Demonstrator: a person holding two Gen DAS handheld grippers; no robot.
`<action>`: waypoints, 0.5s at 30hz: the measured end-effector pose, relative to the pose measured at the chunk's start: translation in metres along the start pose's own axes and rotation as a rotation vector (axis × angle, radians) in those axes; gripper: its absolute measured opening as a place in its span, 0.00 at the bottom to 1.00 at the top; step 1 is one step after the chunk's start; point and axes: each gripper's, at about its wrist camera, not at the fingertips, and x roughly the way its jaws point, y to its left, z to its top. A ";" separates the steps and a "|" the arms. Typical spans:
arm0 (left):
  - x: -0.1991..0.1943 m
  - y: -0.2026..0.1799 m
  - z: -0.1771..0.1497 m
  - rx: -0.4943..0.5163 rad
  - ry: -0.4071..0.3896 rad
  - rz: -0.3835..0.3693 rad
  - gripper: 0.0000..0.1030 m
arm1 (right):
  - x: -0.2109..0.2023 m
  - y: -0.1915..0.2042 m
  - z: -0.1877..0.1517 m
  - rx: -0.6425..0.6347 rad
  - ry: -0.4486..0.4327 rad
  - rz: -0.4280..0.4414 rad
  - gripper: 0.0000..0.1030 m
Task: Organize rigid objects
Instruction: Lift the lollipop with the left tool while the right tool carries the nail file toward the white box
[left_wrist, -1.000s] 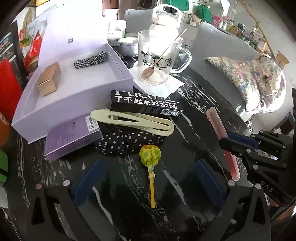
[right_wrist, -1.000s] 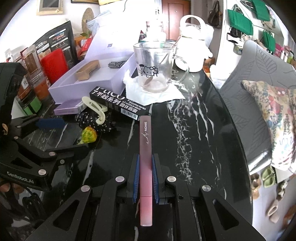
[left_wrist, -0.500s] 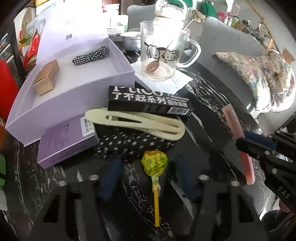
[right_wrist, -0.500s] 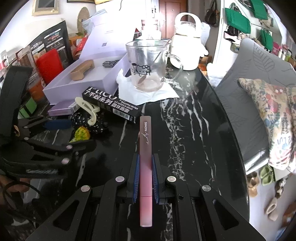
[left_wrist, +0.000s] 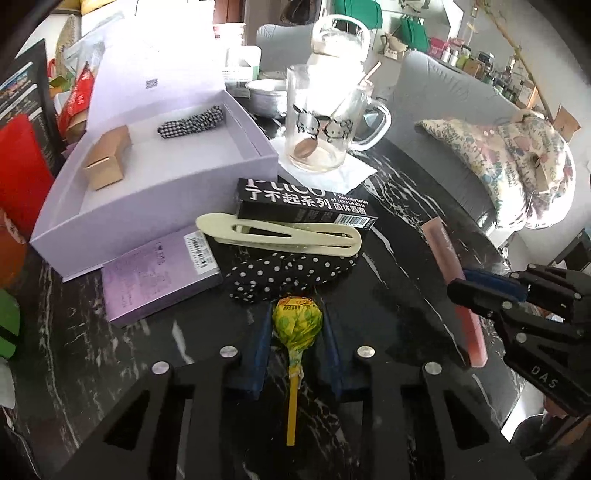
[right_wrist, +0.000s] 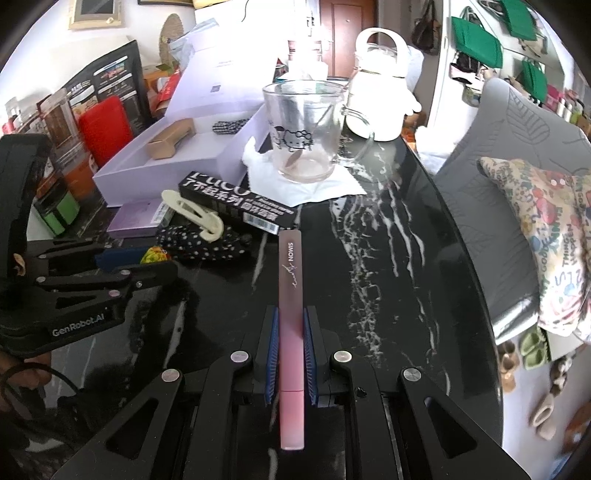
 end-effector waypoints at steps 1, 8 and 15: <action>-0.004 0.001 -0.001 -0.003 -0.007 0.002 0.26 | -0.001 0.003 0.000 -0.004 -0.002 0.005 0.13; -0.029 0.012 -0.008 -0.030 -0.056 0.030 0.26 | -0.009 0.024 0.001 -0.040 -0.026 0.038 0.13; -0.055 0.030 -0.017 -0.068 -0.105 0.074 0.26 | -0.015 0.050 0.003 -0.086 -0.048 0.077 0.13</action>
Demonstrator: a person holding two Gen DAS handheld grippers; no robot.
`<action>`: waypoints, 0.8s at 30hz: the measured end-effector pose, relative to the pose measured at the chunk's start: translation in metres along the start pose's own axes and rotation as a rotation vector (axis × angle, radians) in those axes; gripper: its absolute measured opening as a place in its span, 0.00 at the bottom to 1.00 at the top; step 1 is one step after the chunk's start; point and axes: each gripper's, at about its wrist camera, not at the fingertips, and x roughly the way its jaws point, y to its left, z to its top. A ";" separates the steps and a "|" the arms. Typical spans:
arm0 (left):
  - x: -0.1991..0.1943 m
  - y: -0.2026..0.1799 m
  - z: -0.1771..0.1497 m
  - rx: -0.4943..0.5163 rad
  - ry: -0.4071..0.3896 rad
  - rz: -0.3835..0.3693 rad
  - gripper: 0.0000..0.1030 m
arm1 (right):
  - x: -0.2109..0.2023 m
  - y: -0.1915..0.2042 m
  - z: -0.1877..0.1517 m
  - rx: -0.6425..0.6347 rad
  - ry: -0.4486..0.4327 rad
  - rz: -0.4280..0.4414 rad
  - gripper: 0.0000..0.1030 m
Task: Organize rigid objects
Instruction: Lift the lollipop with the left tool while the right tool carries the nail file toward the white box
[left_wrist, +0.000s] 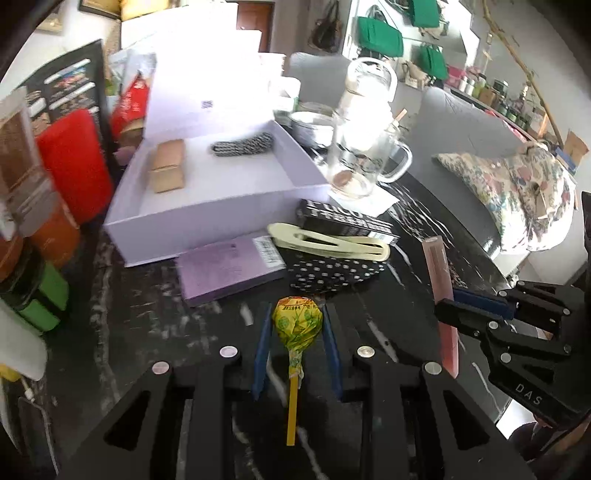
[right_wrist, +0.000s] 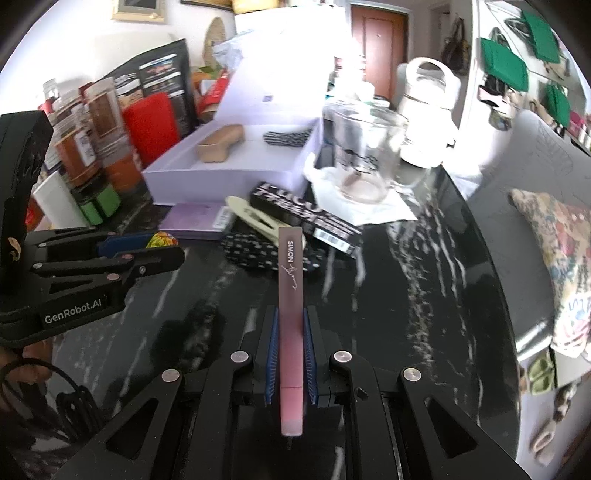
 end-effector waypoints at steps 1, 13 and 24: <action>-0.003 0.004 0.000 -0.007 -0.007 0.007 0.26 | 0.000 0.004 0.001 -0.008 -0.002 0.003 0.13; -0.039 0.042 0.007 -0.085 -0.097 0.081 0.26 | 0.002 0.047 0.023 -0.092 -0.033 0.086 0.13; -0.048 0.059 0.038 -0.089 -0.159 0.088 0.26 | 0.004 0.064 0.058 -0.125 -0.065 0.120 0.13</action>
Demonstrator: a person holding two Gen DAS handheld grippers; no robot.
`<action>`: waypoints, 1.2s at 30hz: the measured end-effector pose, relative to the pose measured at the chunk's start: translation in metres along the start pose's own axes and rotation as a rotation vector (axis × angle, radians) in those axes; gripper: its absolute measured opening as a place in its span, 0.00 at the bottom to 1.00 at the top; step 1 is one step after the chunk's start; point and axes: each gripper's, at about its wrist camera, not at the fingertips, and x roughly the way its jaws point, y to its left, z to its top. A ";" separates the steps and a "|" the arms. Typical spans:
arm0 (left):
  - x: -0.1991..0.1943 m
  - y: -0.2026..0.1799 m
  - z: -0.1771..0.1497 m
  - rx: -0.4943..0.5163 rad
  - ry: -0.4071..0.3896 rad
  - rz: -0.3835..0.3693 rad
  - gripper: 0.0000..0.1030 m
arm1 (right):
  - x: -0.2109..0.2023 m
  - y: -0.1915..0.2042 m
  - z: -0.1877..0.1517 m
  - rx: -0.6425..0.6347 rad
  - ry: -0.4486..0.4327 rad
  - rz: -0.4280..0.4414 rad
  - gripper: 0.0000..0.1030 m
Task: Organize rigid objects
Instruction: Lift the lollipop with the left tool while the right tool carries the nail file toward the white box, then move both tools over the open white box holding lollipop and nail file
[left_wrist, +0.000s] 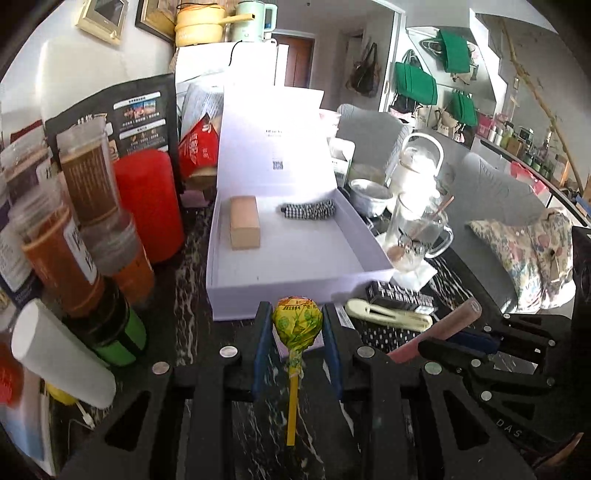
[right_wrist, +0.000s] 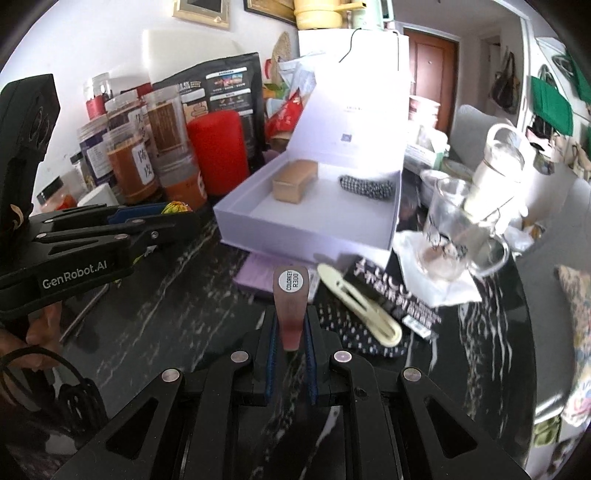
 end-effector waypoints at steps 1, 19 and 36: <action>0.001 0.001 0.004 0.000 -0.005 -0.003 0.26 | 0.000 0.000 0.004 -0.002 -0.004 0.000 0.13; 0.027 0.017 0.061 0.013 -0.063 -0.004 0.26 | 0.010 -0.009 0.064 -0.065 -0.081 -0.026 0.13; 0.078 0.035 0.109 -0.008 -0.078 0.011 0.26 | 0.043 -0.030 0.117 -0.076 -0.131 -0.072 0.13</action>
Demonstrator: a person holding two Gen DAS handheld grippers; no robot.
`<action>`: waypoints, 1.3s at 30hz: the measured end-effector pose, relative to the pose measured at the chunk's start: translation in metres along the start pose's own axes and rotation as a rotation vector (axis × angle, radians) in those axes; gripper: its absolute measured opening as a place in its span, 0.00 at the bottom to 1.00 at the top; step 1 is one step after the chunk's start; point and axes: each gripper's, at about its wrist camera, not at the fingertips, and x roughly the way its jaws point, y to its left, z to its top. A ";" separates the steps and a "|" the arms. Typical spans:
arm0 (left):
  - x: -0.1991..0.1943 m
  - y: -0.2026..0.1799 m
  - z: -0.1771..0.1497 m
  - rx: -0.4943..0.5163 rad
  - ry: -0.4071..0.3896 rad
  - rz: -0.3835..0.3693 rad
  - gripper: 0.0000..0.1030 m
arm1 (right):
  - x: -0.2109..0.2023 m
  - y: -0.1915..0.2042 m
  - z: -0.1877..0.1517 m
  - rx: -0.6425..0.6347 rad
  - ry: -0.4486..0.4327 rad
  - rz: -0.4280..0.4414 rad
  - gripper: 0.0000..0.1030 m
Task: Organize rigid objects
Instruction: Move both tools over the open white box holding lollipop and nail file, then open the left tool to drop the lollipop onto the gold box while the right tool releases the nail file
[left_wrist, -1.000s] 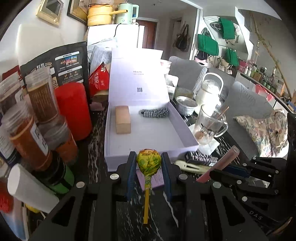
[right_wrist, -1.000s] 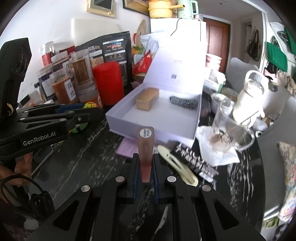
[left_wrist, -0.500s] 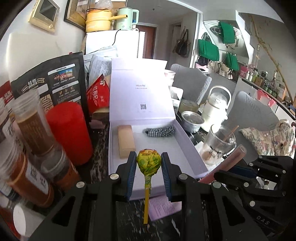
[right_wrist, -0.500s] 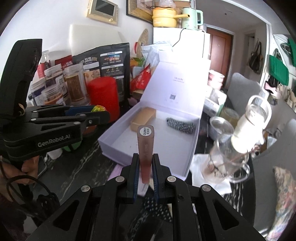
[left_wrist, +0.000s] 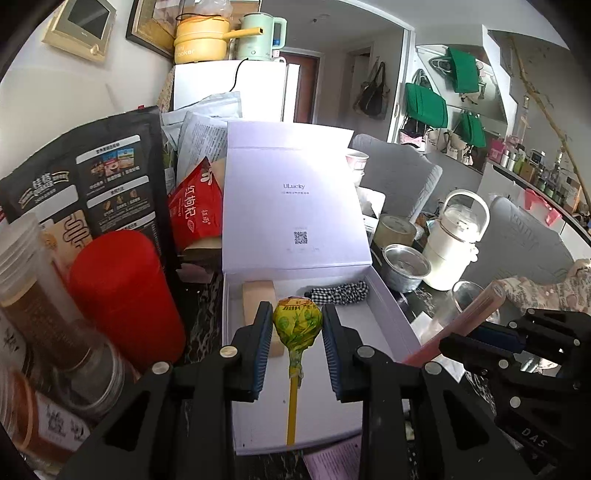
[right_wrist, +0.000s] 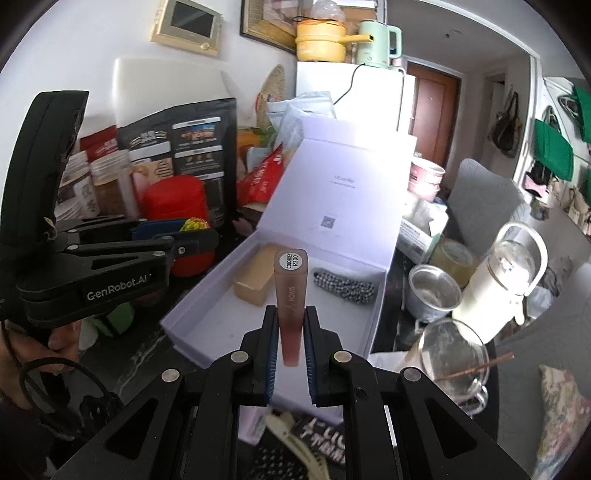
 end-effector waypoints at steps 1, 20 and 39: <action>0.005 0.001 0.002 -0.002 0.003 0.001 0.26 | 0.005 -0.003 0.002 0.004 0.003 -0.002 0.13; 0.086 0.015 0.020 0.009 0.110 0.054 0.26 | 0.084 -0.041 0.014 0.062 0.106 -0.030 0.13; 0.133 0.023 0.001 -0.013 0.230 0.022 0.26 | 0.117 -0.043 0.011 0.062 0.153 -0.043 0.13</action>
